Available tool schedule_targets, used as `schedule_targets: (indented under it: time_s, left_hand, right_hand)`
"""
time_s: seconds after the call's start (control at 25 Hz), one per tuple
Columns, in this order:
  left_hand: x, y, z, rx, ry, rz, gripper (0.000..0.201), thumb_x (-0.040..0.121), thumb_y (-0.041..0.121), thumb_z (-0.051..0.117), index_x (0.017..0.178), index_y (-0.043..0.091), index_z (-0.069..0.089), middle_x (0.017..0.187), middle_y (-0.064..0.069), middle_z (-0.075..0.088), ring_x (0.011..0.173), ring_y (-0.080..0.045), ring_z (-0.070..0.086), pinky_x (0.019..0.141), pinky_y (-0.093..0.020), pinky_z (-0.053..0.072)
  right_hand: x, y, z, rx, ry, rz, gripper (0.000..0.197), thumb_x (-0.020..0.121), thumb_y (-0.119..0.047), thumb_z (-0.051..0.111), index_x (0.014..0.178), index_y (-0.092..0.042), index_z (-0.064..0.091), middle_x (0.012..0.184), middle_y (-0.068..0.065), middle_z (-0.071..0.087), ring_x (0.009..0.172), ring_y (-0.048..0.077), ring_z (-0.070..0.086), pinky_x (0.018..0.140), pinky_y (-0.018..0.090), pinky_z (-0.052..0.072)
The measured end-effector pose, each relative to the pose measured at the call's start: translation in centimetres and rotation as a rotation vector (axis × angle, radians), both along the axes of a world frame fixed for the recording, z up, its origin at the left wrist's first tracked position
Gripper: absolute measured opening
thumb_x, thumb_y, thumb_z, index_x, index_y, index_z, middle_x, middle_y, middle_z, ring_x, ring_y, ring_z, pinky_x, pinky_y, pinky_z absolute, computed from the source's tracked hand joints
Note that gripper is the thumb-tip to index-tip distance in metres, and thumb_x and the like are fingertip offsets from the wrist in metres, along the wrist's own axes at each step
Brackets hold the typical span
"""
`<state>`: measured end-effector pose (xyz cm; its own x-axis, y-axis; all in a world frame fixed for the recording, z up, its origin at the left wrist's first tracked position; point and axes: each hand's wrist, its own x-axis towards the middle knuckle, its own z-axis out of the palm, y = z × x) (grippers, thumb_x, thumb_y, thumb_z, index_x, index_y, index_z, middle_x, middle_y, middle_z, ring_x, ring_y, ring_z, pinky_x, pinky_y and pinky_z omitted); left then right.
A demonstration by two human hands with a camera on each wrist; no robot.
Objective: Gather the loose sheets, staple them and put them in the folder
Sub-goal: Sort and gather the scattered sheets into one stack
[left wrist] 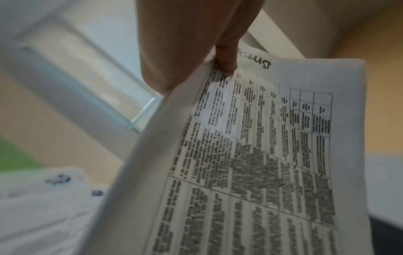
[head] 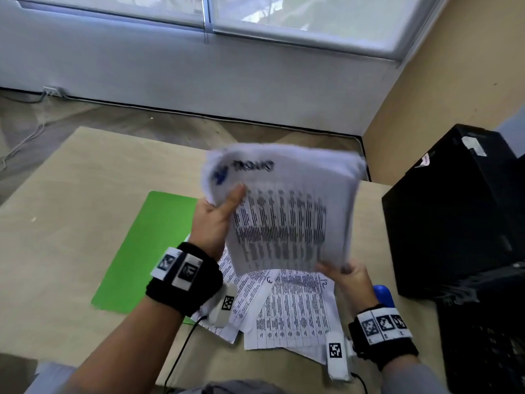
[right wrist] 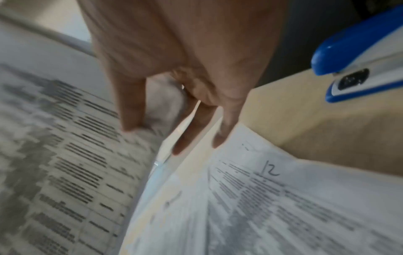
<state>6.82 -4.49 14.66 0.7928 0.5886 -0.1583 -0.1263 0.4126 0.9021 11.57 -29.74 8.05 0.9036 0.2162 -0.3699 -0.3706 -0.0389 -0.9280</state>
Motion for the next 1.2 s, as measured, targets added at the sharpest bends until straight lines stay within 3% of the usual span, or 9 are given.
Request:
schedule_targets:
  time_s: [0.2,0.28,0.36,0.44,0.52,0.6,0.72,1.0,1.2]
  left_hand:
    - [-0.3,1.1,-1.4,-0.395,-0.144,-0.207,0.052,0.093,0.020,0.056,0.140,0.001,0.046,0.137,-0.020,0.055,0.126,-0.034,0.055,0.101,-0.052,0.047]
    - [-0.4,1.1,-1.2,-0.296,-0.089,-0.199,0.050,0.085,0.010,0.063,0.133,-0.001,0.053,0.126,-0.018,0.065,0.114,-0.030,0.064,0.092,-0.044,0.054]
    - [-0.4,2.5,-0.7,-0.147,-0.057,-0.119,0.049,0.071,0.003,0.073,0.119,-0.002,0.063,0.106,-0.012,0.074,0.093,-0.025,0.071,0.081,-0.036,0.057]
    - [-0.4,4.6,-0.5,0.062,0.021,-0.145,0.043,0.064,0.007,0.082,0.104,0.001,0.069,0.091,-0.010,0.076,0.076,-0.023,0.070,0.074,-0.034,0.055]
    - [-0.3,5.8,-1.0,0.229,0.133,-0.229,0.037,0.064,0.004,0.083,0.098,-0.001,0.069,0.080,-0.006,0.074,0.065,-0.018,0.065,0.065,-0.027,0.053]
    - [-0.1,5.8,-1.8,0.287,0.195,-0.241,0.043,0.060,-0.001,0.085,0.098,-0.006,0.068,0.083,-0.007,0.074,0.069,-0.016,0.066,0.065,-0.025,0.056]
    - [-0.2,4.2,-3.1,0.301,0.174,-0.177,0.034,0.063,-0.010,0.081,0.094,0.000,0.071,0.078,0.001,0.076,0.069,-0.010,0.069,0.064,-0.023,0.056]
    - [0.1,2.0,-4.9,0.295,0.152,-0.153,0.015,0.073,0.000,0.079,0.083,0.009,0.075,0.084,-0.008,0.075,0.075,-0.019,0.070,0.065,-0.032,0.057]
    - [0.3,2.6,-4.0,0.320,0.154,-0.245,0.016,0.074,-0.005,0.075,0.084,0.007,0.074,0.073,0.003,0.076,0.069,-0.009,0.070,0.060,-0.019,0.053]
  right_hand:
    - [-0.3,1.4,3.8,0.163,-0.053,-0.080,0.034,0.060,-0.045,0.088,0.079,-0.019,0.078,0.085,0.001,0.076,0.084,0.024,0.072,0.084,0.043,0.055]
    - [0.1,2.2,5.6,0.199,-0.124,-0.184,0.055,0.063,-0.047,0.086,0.106,-0.015,0.074,0.106,0.006,0.075,0.096,0.023,0.072,0.092,0.048,0.055]
    - [0.7,2.0,7.1,0.202,-0.194,-0.255,0.063,0.074,-0.033,0.082,0.123,0.000,0.062,0.118,0.011,0.070,0.091,0.006,0.072,0.084,0.030,0.060]
    - [0.9,1.6,7.9,0.245,-0.248,-0.257,0.044,0.087,-0.002,0.068,0.127,0.010,0.055,0.114,0.007,0.066,0.070,-0.014,0.066,0.064,0.005,0.052]
    - [0.3,1.7,8.5,0.254,-0.281,-0.221,0.042,0.087,0.012,0.061,0.128,0.013,0.052,0.095,-0.007,0.072,0.069,-0.018,0.064,0.061,0.001,0.047]
    - [0.6,1.8,7.0,0.160,-0.325,-0.206,0.036,0.084,0.015,0.063,0.119,0.008,0.057,0.074,-0.023,0.073,0.070,-0.014,0.066,0.064,0.004,0.049]
    - [0.7,1.4,5.1,-0.024,-0.454,-0.077,0.030,0.079,0.008,0.072,0.102,-0.009,0.067,0.081,-0.012,0.075,0.076,-0.004,0.068,0.068,0.013,0.052]
    - [2.2,1.0,6.7,-0.439,-0.862,0.056,0.072,0.076,-0.017,0.083,0.139,-0.023,0.049,0.114,-0.004,0.066,0.097,0.014,0.067,0.082,0.027,0.055]
    - [3.5,4.8,10.5,-1.255,-0.838,0.681,0.039,0.084,-0.056,0.066,0.107,-0.023,0.064,0.086,-0.006,0.066,0.079,0.015,0.066,0.068,0.025,0.049]
